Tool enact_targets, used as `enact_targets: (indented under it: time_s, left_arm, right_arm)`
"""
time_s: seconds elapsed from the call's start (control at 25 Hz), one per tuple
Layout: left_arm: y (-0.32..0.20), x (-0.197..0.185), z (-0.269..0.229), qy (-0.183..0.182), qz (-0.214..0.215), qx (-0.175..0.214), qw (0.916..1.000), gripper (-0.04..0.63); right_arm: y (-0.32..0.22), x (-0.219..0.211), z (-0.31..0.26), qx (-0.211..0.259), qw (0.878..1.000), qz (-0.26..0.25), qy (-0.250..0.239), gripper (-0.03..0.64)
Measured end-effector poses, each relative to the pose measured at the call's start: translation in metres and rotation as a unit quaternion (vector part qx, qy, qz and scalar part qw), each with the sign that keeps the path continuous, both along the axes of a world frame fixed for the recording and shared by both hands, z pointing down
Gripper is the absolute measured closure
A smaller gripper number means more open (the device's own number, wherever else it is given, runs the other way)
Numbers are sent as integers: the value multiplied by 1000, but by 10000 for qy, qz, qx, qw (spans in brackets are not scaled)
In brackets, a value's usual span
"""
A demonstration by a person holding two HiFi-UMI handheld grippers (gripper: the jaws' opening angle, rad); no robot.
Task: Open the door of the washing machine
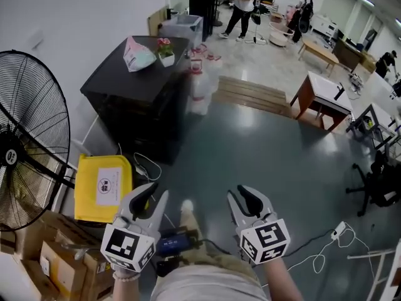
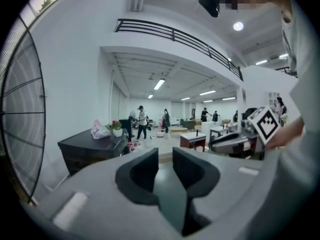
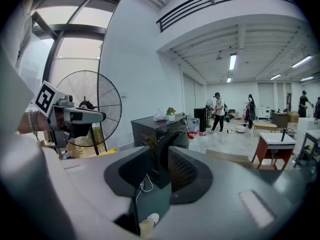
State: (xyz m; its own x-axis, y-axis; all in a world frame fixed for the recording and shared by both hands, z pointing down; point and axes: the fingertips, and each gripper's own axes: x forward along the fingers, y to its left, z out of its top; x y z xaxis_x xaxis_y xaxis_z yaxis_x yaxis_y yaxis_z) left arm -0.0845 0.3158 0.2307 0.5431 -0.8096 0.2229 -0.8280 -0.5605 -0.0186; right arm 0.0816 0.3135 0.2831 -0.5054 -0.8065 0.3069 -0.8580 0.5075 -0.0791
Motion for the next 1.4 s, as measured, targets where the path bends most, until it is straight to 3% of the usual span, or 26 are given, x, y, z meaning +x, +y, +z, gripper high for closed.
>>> enact_targets:
  time_s: [1.4]
  left_arm:
    - [-267,-25,17,47,409,-291,9987,505]
  right_arm:
    - [-251,-30,3,-246,9991,270,236,522]
